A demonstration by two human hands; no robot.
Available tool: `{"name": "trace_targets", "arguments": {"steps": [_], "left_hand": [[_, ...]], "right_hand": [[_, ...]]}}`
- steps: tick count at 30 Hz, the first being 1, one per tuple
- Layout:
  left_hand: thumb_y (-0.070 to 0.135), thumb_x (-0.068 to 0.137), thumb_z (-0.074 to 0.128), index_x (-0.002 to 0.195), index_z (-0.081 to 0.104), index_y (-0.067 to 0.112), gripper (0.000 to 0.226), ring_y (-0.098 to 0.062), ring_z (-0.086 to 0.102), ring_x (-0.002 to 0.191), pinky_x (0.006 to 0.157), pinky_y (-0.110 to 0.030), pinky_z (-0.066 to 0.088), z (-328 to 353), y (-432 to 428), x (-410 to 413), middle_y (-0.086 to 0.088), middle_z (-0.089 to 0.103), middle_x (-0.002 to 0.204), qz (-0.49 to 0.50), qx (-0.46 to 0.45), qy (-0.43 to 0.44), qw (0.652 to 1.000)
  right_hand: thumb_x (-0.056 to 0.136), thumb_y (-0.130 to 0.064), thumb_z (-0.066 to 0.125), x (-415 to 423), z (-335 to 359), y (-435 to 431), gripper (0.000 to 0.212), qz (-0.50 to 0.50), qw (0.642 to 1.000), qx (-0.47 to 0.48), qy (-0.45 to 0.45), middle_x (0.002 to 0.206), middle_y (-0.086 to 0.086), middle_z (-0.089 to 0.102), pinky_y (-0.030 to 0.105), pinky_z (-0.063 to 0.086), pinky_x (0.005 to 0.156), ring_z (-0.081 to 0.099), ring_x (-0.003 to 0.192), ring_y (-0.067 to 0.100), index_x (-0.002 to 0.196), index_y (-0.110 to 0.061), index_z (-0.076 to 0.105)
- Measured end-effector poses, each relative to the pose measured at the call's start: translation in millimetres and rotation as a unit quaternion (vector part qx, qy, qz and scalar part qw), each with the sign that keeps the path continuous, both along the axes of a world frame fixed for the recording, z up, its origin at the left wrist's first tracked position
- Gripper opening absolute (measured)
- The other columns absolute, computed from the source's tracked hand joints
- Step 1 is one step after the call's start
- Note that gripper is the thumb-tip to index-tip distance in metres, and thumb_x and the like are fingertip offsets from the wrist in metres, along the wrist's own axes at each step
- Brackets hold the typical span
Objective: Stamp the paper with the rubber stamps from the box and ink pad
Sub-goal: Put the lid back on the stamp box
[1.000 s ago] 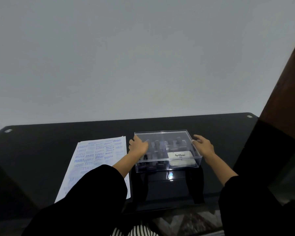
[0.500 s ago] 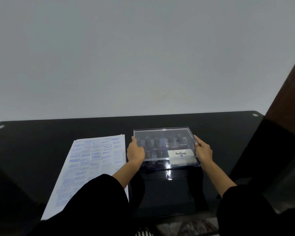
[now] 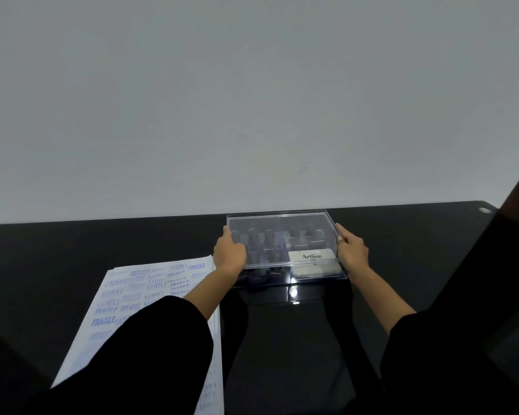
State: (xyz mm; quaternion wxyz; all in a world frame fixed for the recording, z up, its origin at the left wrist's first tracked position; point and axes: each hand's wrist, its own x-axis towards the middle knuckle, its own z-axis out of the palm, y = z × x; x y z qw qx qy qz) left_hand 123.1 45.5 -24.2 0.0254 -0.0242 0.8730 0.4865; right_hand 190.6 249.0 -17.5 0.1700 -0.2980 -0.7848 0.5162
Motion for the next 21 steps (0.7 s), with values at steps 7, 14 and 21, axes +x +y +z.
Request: {"name": "trace_targets", "arguments": {"steps": [7,14,21], "left_hand": [[-0.006,0.091,0.031,0.149,0.02,0.015,0.062,-0.033,0.054,0.113,0.081,-0.035,0.049,-6,8,-67,-0.013,0.04,0.145,0.0,-0.011,0.018,1.0],[-0.001,0.095,0.029,0.149,0.021,0.012,0.056,-0.033,0.049,0.121,0.086,-0.035,0.046,-6,13,-102,-0.011,0.035,0.149,0.016,-0.017,0.024,0.999],[0.005,0.096,0.031,0.138,0.037,0.008,0.042,-0.035,0.052,0.115,0.09,-0.041,0.047,-10,19,-117,-0.015,0.049,0.134,0.034,-0.045,0.04,0.998]], "right_hand": [[0.101,-0.012,0.032,-62,-3,7,0.04,-0.003,1.0,0.019,0.001,0.141,0.011,0.047,0.03,0.037,0.103,0.046,0.126,0.029,0.139,-0.018,0.044],[0.101,-0.01,0.031,-100,-5,11,0.041,-0.013,1.0,0.019,0.004,0.145,0.012,0.041,0.027,0.036,0.103,0.045,0.125,0.03,0.141,-0.017,0.041],[0.101,-0.007,0.029,-113,-9,12,0.043,-0.023,0.999,0.036,0.005,0.145,0.011,0.041,0.029,0.035,0.105,0.045,0.126,0.03,0.141,-0.017,0.041]]}}
